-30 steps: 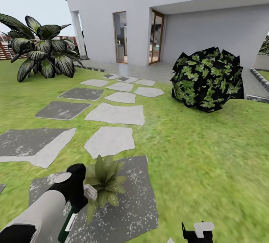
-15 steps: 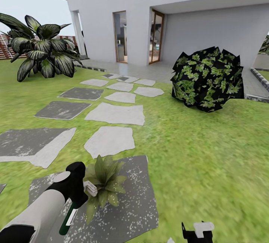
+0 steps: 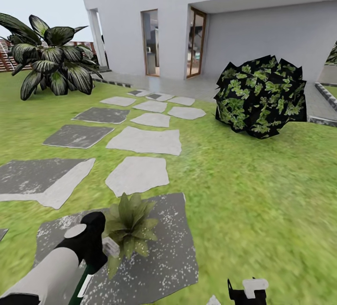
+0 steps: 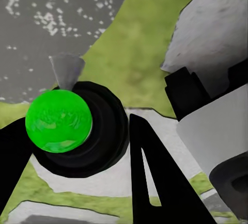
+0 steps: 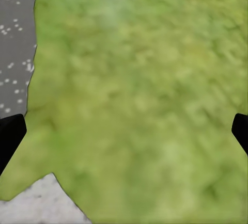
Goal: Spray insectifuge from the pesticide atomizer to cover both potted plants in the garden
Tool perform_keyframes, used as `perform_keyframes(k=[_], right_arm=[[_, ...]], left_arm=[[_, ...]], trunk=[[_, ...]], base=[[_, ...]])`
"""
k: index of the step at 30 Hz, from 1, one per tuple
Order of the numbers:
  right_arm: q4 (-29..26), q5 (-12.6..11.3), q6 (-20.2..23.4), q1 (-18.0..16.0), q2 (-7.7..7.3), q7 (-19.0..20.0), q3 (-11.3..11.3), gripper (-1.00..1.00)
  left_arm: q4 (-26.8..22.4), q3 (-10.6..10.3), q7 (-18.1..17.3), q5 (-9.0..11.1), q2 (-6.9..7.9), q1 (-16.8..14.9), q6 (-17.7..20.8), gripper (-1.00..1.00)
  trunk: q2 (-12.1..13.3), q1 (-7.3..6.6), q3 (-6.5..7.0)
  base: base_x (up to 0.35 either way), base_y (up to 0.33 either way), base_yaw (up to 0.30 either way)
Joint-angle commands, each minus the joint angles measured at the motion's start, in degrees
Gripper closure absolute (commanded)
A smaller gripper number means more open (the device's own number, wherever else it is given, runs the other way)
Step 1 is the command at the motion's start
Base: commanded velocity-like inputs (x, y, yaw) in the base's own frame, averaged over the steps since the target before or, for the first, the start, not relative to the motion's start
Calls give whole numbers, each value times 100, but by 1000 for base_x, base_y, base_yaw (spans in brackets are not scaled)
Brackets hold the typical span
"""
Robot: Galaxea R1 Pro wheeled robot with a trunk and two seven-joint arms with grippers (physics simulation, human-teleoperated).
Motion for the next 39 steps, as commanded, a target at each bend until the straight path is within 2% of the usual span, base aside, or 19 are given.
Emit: perform_keyframes(k=[1,6,9,14,16,18,21,26,39], right_arm=[[8,61,-13,-5,0,-42,-18,-100],[8,76,-12,-5,-6,-34,-18,-100],[8,79,-8,-5,-8,-33,-18,-100],[8,75,-9,-5,-2,-33,-18,-100],[8,76,-8,-5,-2,-33,-18,-100],[8,75,-8,-5,-2,-33,-18,-100],[8,74,-7,-5,-4,-33,-18,-100],[12,77,-7,-5,0,-33,-18,-100],[11,76,-7,-5,-6,-33,-18,-100]], left_arm=[[-32,-29,-55,-37,-6,8,42,100],[-77,-26,-44,-38,-73,18,42,100],[-79,-15,207,-37,-78,19,44,100],[-79,3,276,21,-76,19,58,100],[-77,8,266,187,-70,19,47,100],[-71,-7,251,581,-34,19,34,100],[-28,-26,275,807,18,19,12,100],[10,-44,313,809,110,19,7,100],[36,-102,352,765,88,65,6,100]], trunk=[[-2,-1,-5],[-2,-1,-5],[-2,-1,-5],[-2,-1,-5],[-2,-1,-5],[-2,-1,-5],[-2,-1,-5],[-2,-1,-5],[-2,-1,-5]], base=[[0,0,0],[153,0,0],[147,0,0],[18,0,0],[2,0,0],[0,0,0],[0,0,0],[-48,45,0],[-48,174,0]])
